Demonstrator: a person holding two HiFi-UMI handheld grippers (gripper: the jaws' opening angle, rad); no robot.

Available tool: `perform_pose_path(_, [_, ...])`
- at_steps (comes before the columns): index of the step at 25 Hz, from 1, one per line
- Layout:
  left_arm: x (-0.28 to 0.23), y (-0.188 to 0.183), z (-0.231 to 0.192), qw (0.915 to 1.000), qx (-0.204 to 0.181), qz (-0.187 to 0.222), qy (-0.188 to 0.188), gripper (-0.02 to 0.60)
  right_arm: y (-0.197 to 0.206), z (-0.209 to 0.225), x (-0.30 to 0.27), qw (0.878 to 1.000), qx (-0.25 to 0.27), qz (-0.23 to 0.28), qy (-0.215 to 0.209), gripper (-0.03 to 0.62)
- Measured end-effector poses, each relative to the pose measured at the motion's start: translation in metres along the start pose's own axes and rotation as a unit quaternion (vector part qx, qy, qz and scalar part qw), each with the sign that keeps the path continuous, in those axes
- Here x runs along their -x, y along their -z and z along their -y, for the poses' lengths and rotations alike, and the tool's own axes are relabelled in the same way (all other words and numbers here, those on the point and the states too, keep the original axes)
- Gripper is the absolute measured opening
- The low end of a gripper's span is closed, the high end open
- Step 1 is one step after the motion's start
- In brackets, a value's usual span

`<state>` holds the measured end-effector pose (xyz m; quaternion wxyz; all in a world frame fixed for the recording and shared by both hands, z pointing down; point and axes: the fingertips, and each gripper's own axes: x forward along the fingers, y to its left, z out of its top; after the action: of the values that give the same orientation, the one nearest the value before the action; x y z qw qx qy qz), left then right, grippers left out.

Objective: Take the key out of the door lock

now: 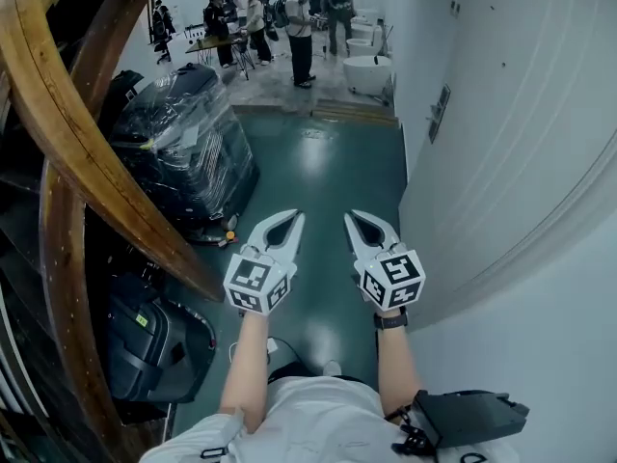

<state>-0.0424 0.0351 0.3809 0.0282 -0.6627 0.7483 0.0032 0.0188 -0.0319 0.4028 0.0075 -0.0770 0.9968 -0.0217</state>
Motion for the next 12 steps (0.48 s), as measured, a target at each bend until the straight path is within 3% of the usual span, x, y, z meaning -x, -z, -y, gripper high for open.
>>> perform_pose_path(6, [-0.048,0.031,-0.027,0.999,0.027,-0.026,0.023,-0.002,0.025,0.038,-0.056,0.999,-0.021,-0.028,-0.008,-0.006])
perform_pose_path(12, [-0.108,0.043,-0.09,0.9983,0.027,-0.019,0.049,0.0,0.03,0.073,-0.131,1.0,-0.024,-0.018,-0.008,0.002])
